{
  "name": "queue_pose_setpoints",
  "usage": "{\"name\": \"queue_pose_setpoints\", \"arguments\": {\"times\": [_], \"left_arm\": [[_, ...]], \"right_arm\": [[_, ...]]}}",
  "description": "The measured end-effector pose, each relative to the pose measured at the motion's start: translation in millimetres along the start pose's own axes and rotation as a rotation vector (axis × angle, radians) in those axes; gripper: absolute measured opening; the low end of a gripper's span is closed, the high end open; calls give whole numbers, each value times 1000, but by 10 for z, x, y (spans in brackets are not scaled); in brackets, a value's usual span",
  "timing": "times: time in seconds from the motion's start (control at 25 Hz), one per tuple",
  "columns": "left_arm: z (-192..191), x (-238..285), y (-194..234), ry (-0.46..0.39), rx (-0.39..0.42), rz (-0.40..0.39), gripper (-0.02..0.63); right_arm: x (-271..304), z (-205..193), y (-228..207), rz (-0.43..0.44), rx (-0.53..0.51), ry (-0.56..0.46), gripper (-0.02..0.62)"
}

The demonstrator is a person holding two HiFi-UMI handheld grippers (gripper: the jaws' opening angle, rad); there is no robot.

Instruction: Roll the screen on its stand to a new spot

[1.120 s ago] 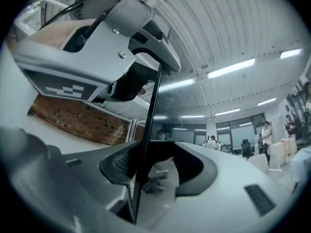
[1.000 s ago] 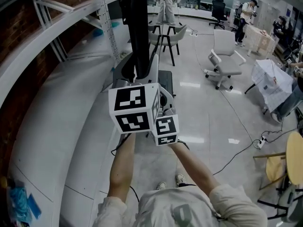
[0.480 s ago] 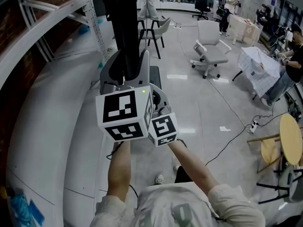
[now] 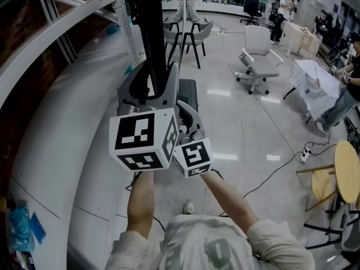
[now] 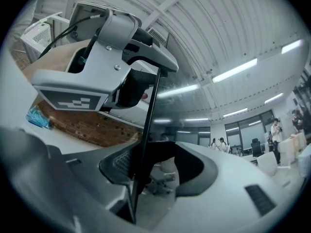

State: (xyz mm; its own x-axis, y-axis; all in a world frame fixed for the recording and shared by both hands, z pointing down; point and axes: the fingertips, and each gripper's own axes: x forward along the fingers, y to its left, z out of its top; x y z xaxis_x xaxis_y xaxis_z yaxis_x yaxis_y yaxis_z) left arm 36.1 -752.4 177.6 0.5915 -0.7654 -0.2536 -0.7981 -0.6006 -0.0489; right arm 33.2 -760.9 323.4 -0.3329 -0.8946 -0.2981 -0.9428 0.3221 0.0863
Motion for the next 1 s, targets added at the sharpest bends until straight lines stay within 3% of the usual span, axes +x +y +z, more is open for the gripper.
{"name": "queue_pose_setpoints", "arguments": {"times": [0.24,0.32,0.48,0.72,1.0], "left_arm": [[189,-406,-62,1,-11,65,200],[168,-580,-36,-17,-30,83,190],[141,-741,-74,17,-15,102,172],[223,-1057,-249,27,-17,150,160],[279,-1323,-391,74,-21,173,149]], "right_arm": [[-341,171,300,64,30,41,212],[-534,170,468,99,70,51,153],[-693,124,617,67,39,69,138],[-982,256,791,99,10,40,141],[-1238,303,935,61,4,101,140]]}}
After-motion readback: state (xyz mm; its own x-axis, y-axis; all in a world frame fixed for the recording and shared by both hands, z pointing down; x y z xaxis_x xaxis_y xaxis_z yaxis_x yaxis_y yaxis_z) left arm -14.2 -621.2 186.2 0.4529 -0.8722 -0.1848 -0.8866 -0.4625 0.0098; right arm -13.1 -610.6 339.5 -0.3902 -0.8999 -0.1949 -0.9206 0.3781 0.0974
